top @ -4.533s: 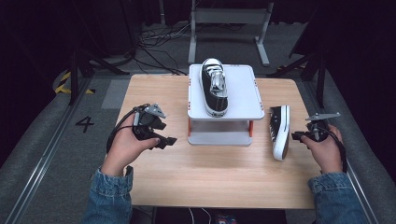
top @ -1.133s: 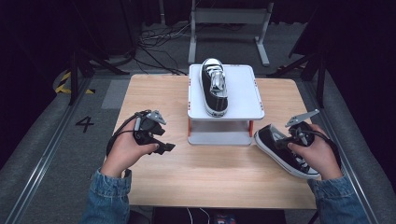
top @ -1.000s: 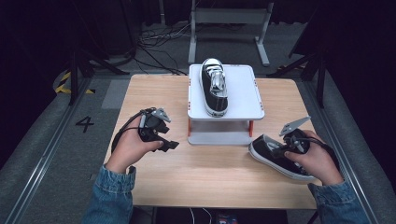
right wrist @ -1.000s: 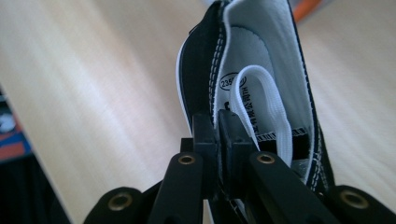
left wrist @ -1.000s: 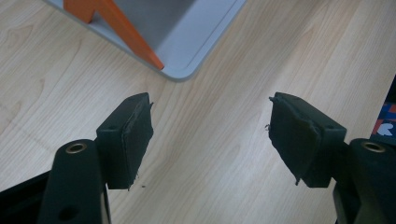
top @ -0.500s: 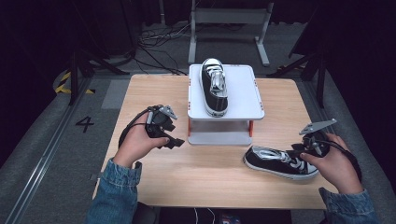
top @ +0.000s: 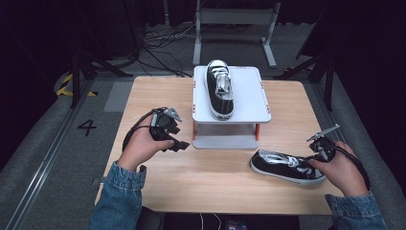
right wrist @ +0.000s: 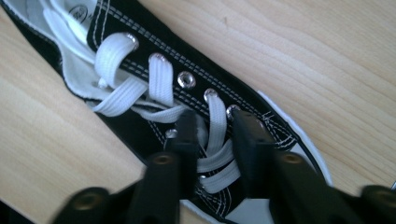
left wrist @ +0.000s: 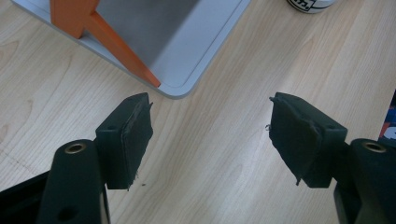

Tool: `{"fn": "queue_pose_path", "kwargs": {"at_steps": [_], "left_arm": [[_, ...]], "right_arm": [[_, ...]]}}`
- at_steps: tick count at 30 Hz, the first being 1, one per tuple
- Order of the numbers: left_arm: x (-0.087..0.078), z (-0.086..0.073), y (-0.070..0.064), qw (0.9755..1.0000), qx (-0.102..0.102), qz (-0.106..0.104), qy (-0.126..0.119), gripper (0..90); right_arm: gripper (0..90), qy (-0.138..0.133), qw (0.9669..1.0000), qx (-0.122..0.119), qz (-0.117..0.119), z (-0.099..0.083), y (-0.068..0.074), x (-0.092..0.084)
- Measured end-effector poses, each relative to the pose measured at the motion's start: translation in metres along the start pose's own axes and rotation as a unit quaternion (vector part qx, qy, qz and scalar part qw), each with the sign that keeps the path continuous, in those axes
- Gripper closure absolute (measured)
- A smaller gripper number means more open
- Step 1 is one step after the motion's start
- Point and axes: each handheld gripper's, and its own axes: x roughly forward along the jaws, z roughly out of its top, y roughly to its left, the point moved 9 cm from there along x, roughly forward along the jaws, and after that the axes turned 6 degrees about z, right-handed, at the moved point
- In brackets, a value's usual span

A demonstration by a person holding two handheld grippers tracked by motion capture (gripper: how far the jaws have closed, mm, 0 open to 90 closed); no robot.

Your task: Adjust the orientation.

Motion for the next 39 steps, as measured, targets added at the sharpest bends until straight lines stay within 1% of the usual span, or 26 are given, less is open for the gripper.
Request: {"fn": "queue_pose_path", "kwargs": {"at_steps": [2, 5, 6, 9, 11, 12, 13, 14, 15, 16, 17, 18, 19, 20, 21, 22, 23, 24, 25, 27, 29, 31, 33, 36, 37, 39], "left_arm": [[-0.001, -0.001, 0.001, 1.0, -0.004, 0.001, 0.001, 30.6], [-0.001, -0.003, 0.001, 1.0, -0.003, 0.002, -0.001, 30.7], [-0.001, -0.004, 0.0, 1.0, -0.003, 0.002, 0.001, 30.7], [-0.003, -0.007, 0.001, 0.9999, -0.009, 0.007, 0.0, 30.8], [-0.005, -0.011, 0.002, 0.9998, -0.015, 0.01, 0.001, 30.8], [-0.005, -0.013, 0.003, 0.9998, -0.015, 0.011, 0.002, 30.9], [-0.006, -0.016, 0.003, 0.9998, -0.017, 0.013, 0.003, 31.0], [-0.007, -0.017, 0.003, 0.9997, -0.019, 0.015, 0.002, 31.0], [-0.008, -0.019, 0.003, 0.9996, -0.023, 0.015, 0.003, 31.0], [-0.01, -0.02, 0.003, 0.9996, -0.024, 0.017, 0.002, 31.1], [-0.011, -0.021, 0.003, 0.9995, -0.025, 0.018, 0.002, 31.1], [-0.012, -0.023, 0.004, 0.9995, -0.026, 0.019, 0.002, 31.1], [-0.012, -0.023, 0.004, 0.9995, -0.026, 0.019, 0.002, 31.1], [-0.013, -0.023, 0.004, 0.9995, -0.026, 0.019, 0.002, 31.1], [-0.013, -0.024, 0.004, 0.9994, -0.028, 0.02, 0.001, 31.1], [-0.013, -0.024, 0.004, 0.9994, -0.028, 0.02, 0.001, 31.1], [-0.013, -0.024, 0.004, 0.9994, -0.027, 0.022, 0.001, 31.0], [-0.012, -0.024, 0.004, 0.9994, -0.026, 0.022, 0.002, 31.0], [-0.011, -0.023, 0.002, 0.9995, -0.026, 0.018, 0.003, 31.0], [-0.01, -0.023, 0.001, 0.9996, -0.024, 0.017, 0.002, 30.9], [-0.01, -0.022, 0.0, 0.9996, -0.022, 0.014, 0.004, 30.8], [-0.01, -0.023, 0.001, 0.9996, -0.023, 0.017, 0.005, 30.6], [-0.01, -0.024, 0.002, 0.9995, -0.025, 0.018, 0.005, 30.6], [-0.01, -0.025, 0.003, 0.9995, -0.026, 0.018, 0.006, 30.6], [-0.01, -0.026, 0.003, 0.9995, -0.025, 0.018, 0.008, 30.6], [-0.009, -0.026, 0.002, 0.9995, -0.026, 0.018, 0.009, 30.5]], "right_arm": [[84.4, 0.017, 0.9998, -0.005, -0.003, -0.001, 0.001, 0.002], [88.5, 0.029, 0.9993, -0.018, -0.014, 0.0, 0.001, 0.001], [89.0, 0.026, 0.9991, -0.025, -0.022, 0.002, 0.001, -0.002], [89.5, 0.001, 0.9979, -0.034, -0.055, 0.013, -0.003, -0.008], [89.6, -0.016, 0.9946, -0.045, -0.092, 0.025, -0.007, -0.007], [89.6, -0.027, 0.9926, -0.054, -0.106, 0.032, -0.01, -0.006], [90.0, -0.037, 0.9911, -0.061, -0.112, 0.038, -0.011, -0.005], [90.0, -0.053, 0.9877, -0.07, -0.129, 0.046, -0.015, -0.003], [89.8, -0.063, 0.9857, -0.081, -0.134, 0.052, -0.017, 0.0], [88.4, -0.068, 0.9847, -0.091, -0.133, 0.056, -0.017, 0.003], [88.6, -0.07, 0.9848, -0.099, -0.124, 0.058, -0.016, 0.007], [83.7, -0.076, 0.9854, -0.096, -0.118, 0.059, -0.014, 0.006], [83.7, -0.076, 0.9854, -0.096, -0.118, 0.059, -0.014, 0.006], [79.4, -0.096, 0.9857, -0.086, -0.109, 0.061, -0.011, 0.0], [73.4, -0.119, 0.9854, -0.079, -0.093, 0.063, -0.003, -0.012], [73.4, -0.119, 0.9854, -0.079, -0.093, 0.063, -0.003, -0.012], [67.0, -0.137, 0.9854, -0.083, -0.058, 0.065, 0.012, -0.019], [62.7, -0.139, 0.9861, -0.09, -0.017, 0.066, 0.027, -0.02], [60.1, -0.134, 0.9863, -0.097, 0.008, 0.065, 0.036, -0.018], [55.8, -0.121, 0.9827, -0.133, 0.045, 0.066, 0.06, -0.01], [53.8, -0.108, 0.98, -0.152, 0.07, 0.067, 0.077, -0.003], [50.2, -0.098, 0.9766, -0.173, 0.083, 0.07, 0.091, 0.007], [49.5, -0.084, 0.9764, -0.18, 0.085, 0.07, 0.098, 0.016], [49.0, -0.071, 0.9762, -0.185, 0.088, 0.07, 0.103, 0.026], [50.1, -0.067, 0.976, -0.188, 0.087, 0.07, 0.104, 0.03], [58.2, -0.048, 0.9738, -0.205, 0.087, 0.068, 0.109, 0.04]]}}
